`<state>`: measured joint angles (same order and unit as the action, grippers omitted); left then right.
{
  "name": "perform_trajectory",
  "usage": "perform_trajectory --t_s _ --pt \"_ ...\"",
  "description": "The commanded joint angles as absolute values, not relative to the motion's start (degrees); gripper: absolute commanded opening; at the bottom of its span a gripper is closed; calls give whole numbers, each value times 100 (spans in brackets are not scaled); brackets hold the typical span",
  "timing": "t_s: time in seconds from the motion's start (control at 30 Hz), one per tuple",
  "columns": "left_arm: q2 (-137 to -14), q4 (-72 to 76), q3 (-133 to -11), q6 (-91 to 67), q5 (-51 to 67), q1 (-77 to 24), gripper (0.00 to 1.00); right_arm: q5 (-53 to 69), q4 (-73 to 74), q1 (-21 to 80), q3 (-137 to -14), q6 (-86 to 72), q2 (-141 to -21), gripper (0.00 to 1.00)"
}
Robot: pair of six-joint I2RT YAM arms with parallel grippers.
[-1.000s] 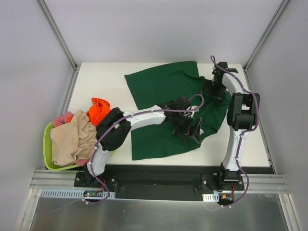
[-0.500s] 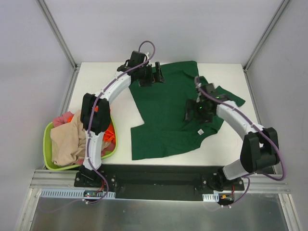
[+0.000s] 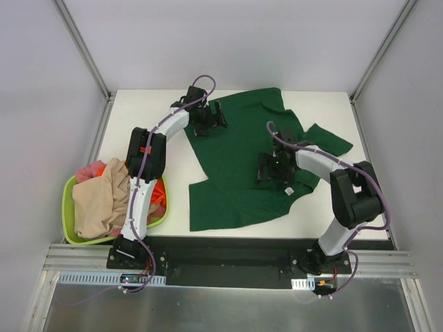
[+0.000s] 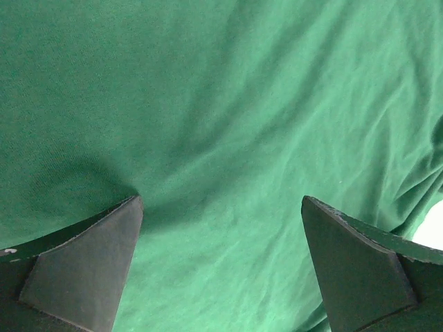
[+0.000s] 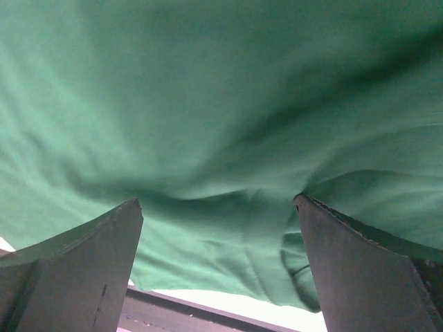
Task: Fold and stack the t-shirts
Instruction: Flatten out the tshirt
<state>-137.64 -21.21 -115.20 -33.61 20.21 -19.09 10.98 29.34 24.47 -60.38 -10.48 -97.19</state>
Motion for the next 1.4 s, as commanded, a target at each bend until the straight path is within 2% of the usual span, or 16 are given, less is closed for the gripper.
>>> perform_trajectory --t_s 0.0,0.17,0.3,0.4,0.63,0.8,0.9,1.1,1.2,1.27,1.37 --pt "-13149 -2470 -10592 -3367 1660 -1934 99 809 3251 1654 -5933 -792 -9721 96" --pt "-12456 -2522 -9328 -3796 1767 -2012 99 835 3620 346 -6590 -247 -10308 96" --pt "-11595 -2487 -7896 -4175 1688 -2345 99 958 4025 -342 -7907 -44 -11300 96" --pt "-11163 -2479 -7341 -4358 1617 -2811 99 958 4358 -588 -9067 281 -11986 97" --pt "-10899 -2505 -6996 -4772 2127 -3542 99 1161 4666 -791 -10738 667 -12902 98" --pt "-10232 -2522 -7145 -4615 2074 -3735 99 1194 5255 -817 -11461 879 -12719 97" --pt "-9862 -2724 -7356 -4212 1523 -3727 99 1266 5222 -800 -10683 739 -11834 96" --pt "-9992 -2839 -7821 -3806 1134 -3157 99 1002 4001 -765 -7159 151 -9241 96" --pt "-10483 -2839 -8190 -3657 1063 -2849 99 1702 3517 -765 -6129 157 -8842 96" --pt "-10888 -2839 -8506 -3578 1159 -2673 99 2038 3358 -765 -5863 176 -8981 96" --pt "-11460 -2900 -8885 -3533 1335 -2383 99 1917 3392 -782 -5862 141 -9333 96"
